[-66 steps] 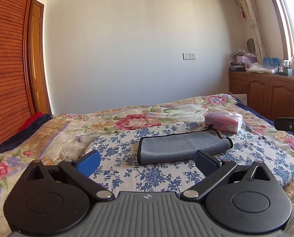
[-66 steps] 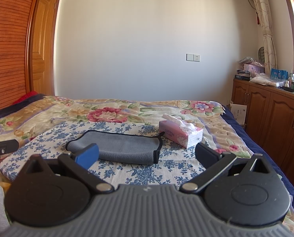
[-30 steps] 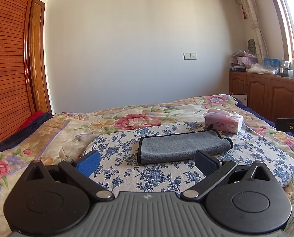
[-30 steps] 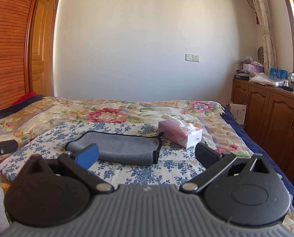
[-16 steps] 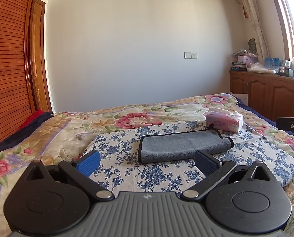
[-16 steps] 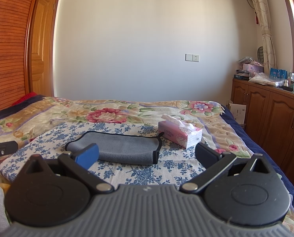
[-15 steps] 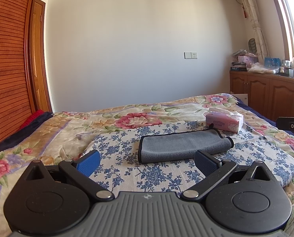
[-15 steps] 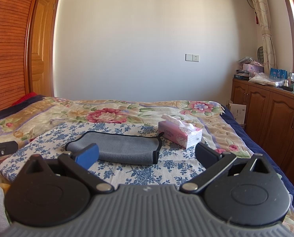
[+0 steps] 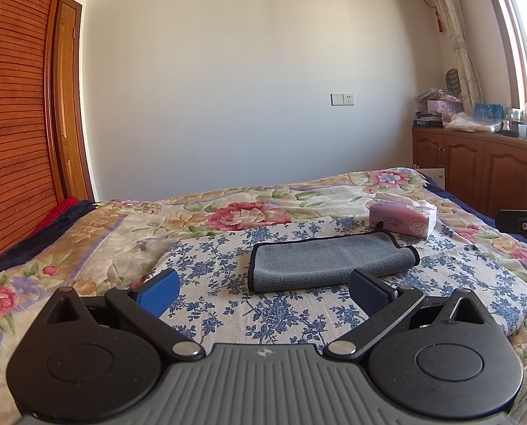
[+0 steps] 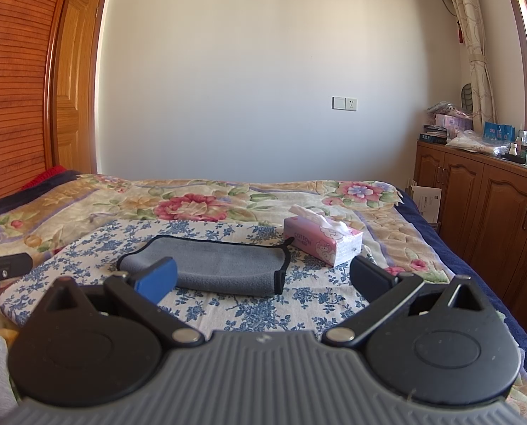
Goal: Fold towel
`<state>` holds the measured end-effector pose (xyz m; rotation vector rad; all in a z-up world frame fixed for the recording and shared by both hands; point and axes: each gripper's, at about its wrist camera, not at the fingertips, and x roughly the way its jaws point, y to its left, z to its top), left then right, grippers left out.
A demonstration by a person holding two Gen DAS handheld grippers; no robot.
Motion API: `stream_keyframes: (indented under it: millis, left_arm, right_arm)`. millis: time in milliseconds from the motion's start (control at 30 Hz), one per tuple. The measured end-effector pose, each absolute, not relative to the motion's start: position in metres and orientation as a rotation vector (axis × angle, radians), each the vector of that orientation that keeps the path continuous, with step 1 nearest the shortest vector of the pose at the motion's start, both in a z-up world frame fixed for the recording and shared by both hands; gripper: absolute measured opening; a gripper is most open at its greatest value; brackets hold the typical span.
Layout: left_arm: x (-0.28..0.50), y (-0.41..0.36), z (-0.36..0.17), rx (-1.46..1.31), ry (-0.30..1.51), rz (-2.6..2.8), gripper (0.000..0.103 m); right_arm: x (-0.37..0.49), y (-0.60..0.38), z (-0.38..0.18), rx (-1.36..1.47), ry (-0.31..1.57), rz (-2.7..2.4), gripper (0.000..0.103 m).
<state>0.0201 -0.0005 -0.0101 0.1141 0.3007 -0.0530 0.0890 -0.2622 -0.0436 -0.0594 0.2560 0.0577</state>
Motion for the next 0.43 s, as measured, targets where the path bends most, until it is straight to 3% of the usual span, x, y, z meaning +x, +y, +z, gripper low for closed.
stream_keyframes:
  millis: [433]
  left_arm:
    - [0.0193,-0.0006,-0.0117,0.115,0.301,-0.050,0.103]
  right_arm:
    - [0.0894,-0.2629,-0.0436,-0.059,0.256,0.058,0.103]
